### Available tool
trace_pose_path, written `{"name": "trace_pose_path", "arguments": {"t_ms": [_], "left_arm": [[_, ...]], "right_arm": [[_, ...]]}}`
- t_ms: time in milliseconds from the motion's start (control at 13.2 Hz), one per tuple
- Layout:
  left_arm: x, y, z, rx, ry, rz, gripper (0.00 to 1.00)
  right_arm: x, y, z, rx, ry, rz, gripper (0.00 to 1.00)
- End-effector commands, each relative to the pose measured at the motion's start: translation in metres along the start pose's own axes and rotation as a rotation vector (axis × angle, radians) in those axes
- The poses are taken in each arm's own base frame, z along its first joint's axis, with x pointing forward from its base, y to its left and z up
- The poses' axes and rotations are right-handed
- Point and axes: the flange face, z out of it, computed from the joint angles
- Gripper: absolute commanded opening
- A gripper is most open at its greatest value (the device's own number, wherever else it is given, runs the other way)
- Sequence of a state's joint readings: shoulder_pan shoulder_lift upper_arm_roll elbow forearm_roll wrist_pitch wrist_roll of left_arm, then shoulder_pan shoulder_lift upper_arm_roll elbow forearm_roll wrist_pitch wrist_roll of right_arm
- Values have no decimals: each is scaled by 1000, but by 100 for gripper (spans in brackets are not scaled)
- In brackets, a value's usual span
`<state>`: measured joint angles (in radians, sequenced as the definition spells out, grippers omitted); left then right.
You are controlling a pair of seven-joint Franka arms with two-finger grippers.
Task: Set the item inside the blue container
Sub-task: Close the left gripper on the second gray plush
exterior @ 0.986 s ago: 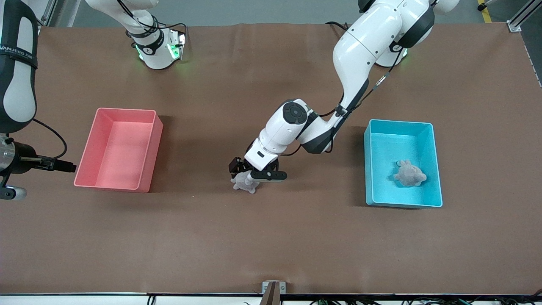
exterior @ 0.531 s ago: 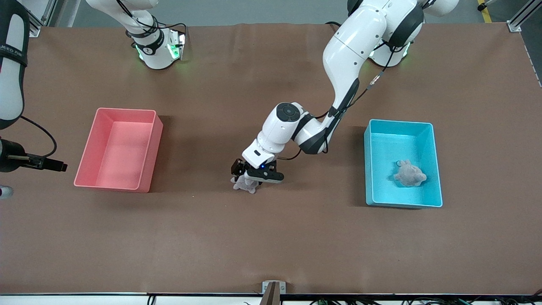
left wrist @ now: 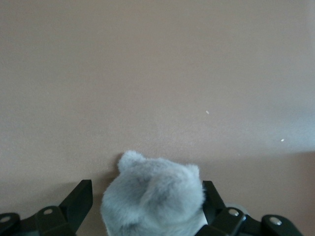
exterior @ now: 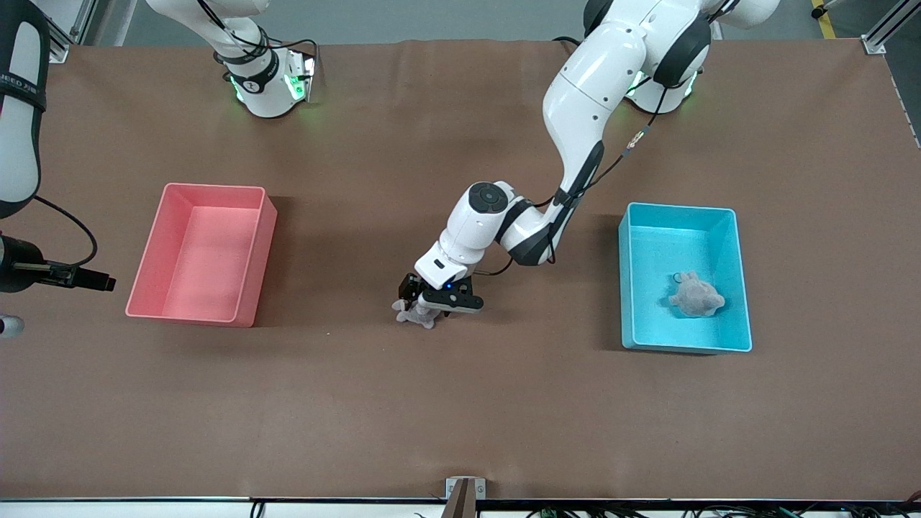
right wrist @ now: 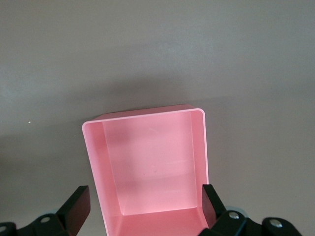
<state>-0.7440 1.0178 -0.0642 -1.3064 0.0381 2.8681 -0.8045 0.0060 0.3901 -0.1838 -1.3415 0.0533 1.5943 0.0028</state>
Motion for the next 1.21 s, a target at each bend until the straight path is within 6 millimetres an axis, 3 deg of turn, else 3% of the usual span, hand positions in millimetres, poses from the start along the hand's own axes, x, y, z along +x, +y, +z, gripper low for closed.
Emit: {"name": "trace_pose_path", "arguments": {"t_ms": [0,152,379,683,911,1138], "left_arm": [[-4,5,5,-10,20,23,97],[-8,5,6,-8,15,22,90],[-8,4,7,-7,14,15,61],[-4,10,0,-17,21,10,33],[6,15,-19,-21,29,1,29],[31,25,-76,57,-31,-11,29]], "right_arm": [[-6,-1,-12,11,-8,-13,100],[-7,-5,-19,9,1,-12,100],[-10,-9,-26,20,10,-11,100],[-14,-15,-25,13,-14,-14,100],[-15,-14,-29,8,-11,-6,100],[-22,-12,-40,19,2,-7,100]]}}
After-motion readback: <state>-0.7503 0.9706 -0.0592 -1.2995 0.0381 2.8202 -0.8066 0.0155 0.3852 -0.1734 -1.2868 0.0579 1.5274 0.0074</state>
